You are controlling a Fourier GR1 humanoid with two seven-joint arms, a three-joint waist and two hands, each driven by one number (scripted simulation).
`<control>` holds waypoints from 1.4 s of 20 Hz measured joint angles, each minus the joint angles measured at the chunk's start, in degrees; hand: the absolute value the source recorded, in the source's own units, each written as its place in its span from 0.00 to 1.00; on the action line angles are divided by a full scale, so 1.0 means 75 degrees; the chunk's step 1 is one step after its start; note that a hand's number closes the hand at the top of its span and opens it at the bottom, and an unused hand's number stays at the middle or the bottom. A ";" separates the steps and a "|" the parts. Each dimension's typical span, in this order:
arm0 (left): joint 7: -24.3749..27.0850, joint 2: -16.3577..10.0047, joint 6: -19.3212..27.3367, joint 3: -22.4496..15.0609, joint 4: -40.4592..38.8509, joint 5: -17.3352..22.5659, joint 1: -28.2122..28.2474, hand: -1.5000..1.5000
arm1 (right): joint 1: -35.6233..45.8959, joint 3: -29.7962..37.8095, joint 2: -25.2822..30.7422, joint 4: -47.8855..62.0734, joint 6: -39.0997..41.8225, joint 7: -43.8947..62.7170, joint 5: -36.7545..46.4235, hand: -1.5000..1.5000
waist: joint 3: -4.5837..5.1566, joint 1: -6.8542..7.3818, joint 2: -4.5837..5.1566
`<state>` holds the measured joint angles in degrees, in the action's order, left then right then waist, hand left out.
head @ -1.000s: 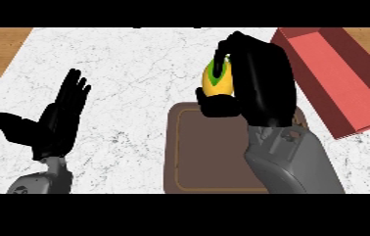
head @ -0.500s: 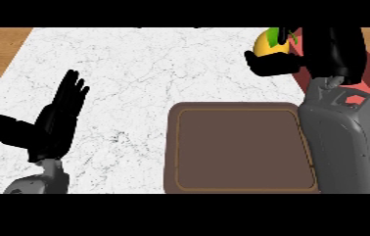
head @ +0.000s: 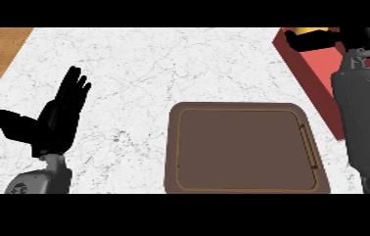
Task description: Pick the lemon from the tray and place it in the cardboard box
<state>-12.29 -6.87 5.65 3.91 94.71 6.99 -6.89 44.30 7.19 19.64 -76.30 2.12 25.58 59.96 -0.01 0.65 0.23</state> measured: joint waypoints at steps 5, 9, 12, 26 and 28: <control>-0.0101 -0.0022 -0.0007 -0.0005 0.0072 -0.0027 -0.0012 0.50 | 0.0235 0.0358 0.0607 0.1769 -0.0701 -0.1069 0.0089 1.00 | -0.0001 0.0040 0.0011; -0.0043 -0.0017 -0.0074 0.0001 -0.0100 -0.0004 -0.0142 0.50 | 0.0445 0.0248 0.0967 0.3093 -0.0675 -0.1539 0.0406 1.00 | 0.0000 0.0082 0.0038; 0.0004 0.0065 -0.0072 -0.0061 -0.0093 -0.0011 -0.0073 0.50 | 0.0461 0.0081 0.1268 0.3931 -0.0034 -0.1534 0.0674 0.00 | 0.0002 0.0136 0.0056; -0.0037 0.0063 -0.0051 -0.0083 0.0001 -0.0085 -0.0099 0.50 | 0.1122 0.1615 0.1411 0.5788 -0.2254 -0.3898 -0.0619 0.00 | -0.0023 0.0180 0.0060; -0.0103 0.0117 0.0017 -0.0130 0.0048 -0.0127 -0.0079 0.50 | 0.1224 0.1979 0.1369 0.5755 -0.2395 -0.4292 -0.1094 0.00 | -0.0021 0.0141 0.0043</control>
<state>-13.06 -5.99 5.78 2.94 95.07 6.03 -7.49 53.47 22.03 29.91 -33.13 -15.84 -6.61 51.76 -0.17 1.71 0.55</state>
